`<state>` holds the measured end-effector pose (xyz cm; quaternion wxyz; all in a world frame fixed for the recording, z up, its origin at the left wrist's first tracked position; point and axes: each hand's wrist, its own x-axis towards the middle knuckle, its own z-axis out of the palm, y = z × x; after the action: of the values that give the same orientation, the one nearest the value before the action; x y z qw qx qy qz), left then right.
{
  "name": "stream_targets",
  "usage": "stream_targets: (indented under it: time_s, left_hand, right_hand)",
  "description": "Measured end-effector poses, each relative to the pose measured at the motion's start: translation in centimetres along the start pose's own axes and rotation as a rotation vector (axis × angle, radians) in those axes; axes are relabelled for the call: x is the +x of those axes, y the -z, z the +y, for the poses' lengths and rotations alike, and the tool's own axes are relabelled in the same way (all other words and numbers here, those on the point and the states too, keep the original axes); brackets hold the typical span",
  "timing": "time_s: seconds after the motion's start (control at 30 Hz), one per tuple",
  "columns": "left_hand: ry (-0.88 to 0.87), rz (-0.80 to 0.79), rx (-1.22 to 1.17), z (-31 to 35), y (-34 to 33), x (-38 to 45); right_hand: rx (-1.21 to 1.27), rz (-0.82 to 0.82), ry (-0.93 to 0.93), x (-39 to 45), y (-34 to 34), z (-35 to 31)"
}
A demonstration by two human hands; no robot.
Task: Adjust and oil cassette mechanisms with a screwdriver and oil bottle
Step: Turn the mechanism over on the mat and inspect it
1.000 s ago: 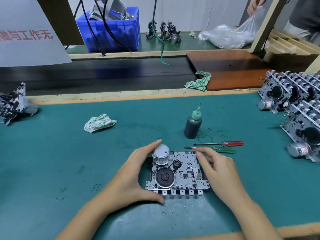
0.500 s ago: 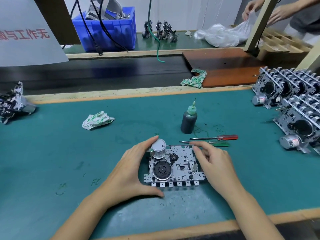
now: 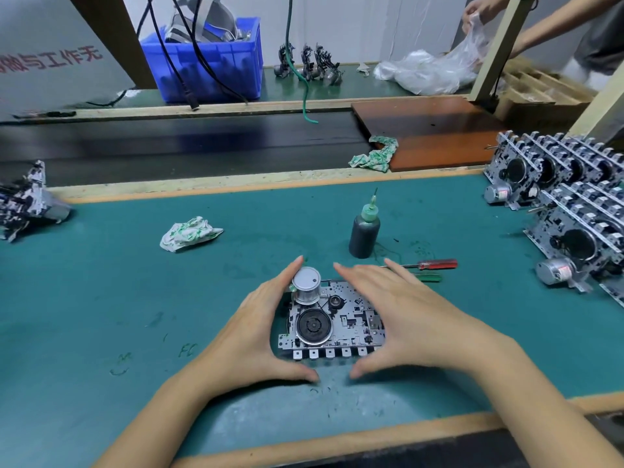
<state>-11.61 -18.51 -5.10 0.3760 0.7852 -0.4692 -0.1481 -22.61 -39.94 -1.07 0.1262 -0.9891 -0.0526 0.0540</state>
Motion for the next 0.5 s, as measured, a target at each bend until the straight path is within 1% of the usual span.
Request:
stream_targets:
  time_s: [0.07,0.2,0.27,0.3,0.33,0.37,0.4,0.43,0.47,0.5]
  left_hand:
    - [-0.009,0.026,0.011,-0.2,-0.1,0.0]
    - [-0.022,0.070,-0.009,-0.1,-0.3,0.0]
    - [0.010,0.094,-0.104,-0.2,-0.2,-0.1]
    - [0.053,0.105,-0.210,0.0,-0.2,0.1]
    - [0.106,0.112,-0.344,0.0,-0.1,0.3]
    - [0.155,0.111,-0.504,0.4,0.0,0.7]
    - [0.196,0.100,-0.696,0.6,0.3,1.1]
    - [0.228,0.042,-0.892,0.9,0.5,1.5]
    - [0.239,-0.063,-1.027,1.2,0.6,2.0]
    - [0.237,-0.177,-1.090,1.9,0.7,2.4]
  right_hand:
    - [-0.119,-0.022,-0.015,0.8,0.3,-0.4]
    - [-0.298,0.049,0.014,1.9,0.8,-1.0]
    - [-0.263,0.074,0.015,1.9,1.4,-0.9]
    - [-0.195,0.082,-0.006,1.7,1.7,-0.7]
    - [-0.067,0.079,-0.040,1.5,2.1,-0.5]
    - [0.135,0.070,-0.075,1.3,2.3,-0.3]
    - [0.430,0.048,-0.089,1.1,2.4,-0.2]
    - [0.769,0.004,-0.062,0.8,2.3,-0.4]
    - [1.075,-0.050,-0.003,0.7,2.2,-0.8]
    - [1.284,-0.110,0.052,0.5,1.8,-1.3]
